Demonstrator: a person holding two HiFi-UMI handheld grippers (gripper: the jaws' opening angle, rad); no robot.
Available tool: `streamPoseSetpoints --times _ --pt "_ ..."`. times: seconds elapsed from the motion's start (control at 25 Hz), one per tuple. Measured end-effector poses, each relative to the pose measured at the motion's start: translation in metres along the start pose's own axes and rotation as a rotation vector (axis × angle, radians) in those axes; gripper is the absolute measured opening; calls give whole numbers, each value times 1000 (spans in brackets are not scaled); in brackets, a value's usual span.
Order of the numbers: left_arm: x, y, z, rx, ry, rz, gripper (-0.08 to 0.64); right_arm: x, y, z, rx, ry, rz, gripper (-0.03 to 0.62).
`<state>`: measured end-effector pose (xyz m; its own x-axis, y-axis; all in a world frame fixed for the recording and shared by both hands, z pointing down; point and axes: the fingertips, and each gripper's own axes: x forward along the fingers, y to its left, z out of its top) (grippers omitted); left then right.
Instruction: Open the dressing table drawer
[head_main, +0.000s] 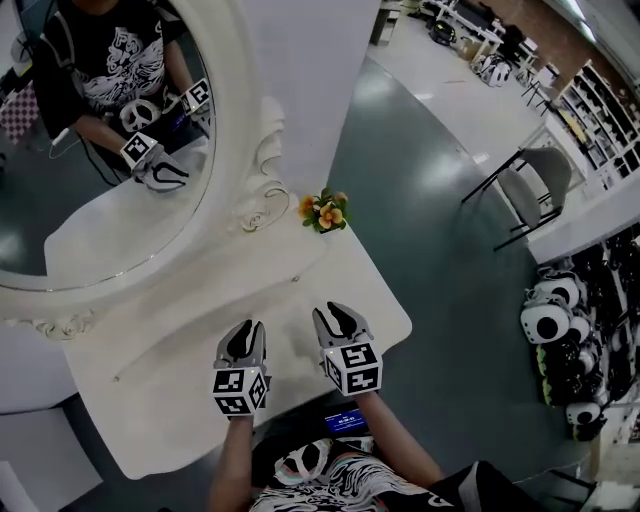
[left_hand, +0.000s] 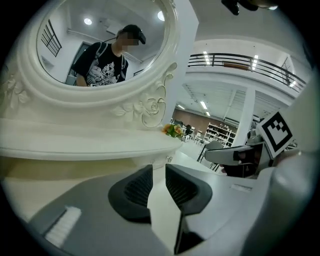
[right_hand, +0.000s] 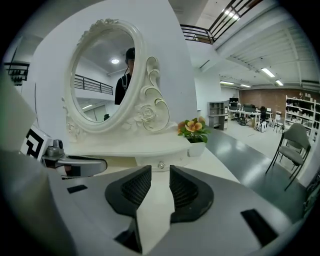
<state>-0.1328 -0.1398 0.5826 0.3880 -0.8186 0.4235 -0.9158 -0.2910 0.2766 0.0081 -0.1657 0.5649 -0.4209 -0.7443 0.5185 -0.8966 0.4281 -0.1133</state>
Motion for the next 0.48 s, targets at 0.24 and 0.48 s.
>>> streamPoseSetpoints --times 0.24,0.48 --pt "22 3 -1 -10 21 9 75 31 -2 2 -11 27 40 118" --pt "39 13 -14 -36 64 41 72 58 3 -6 -34 63 94 122"
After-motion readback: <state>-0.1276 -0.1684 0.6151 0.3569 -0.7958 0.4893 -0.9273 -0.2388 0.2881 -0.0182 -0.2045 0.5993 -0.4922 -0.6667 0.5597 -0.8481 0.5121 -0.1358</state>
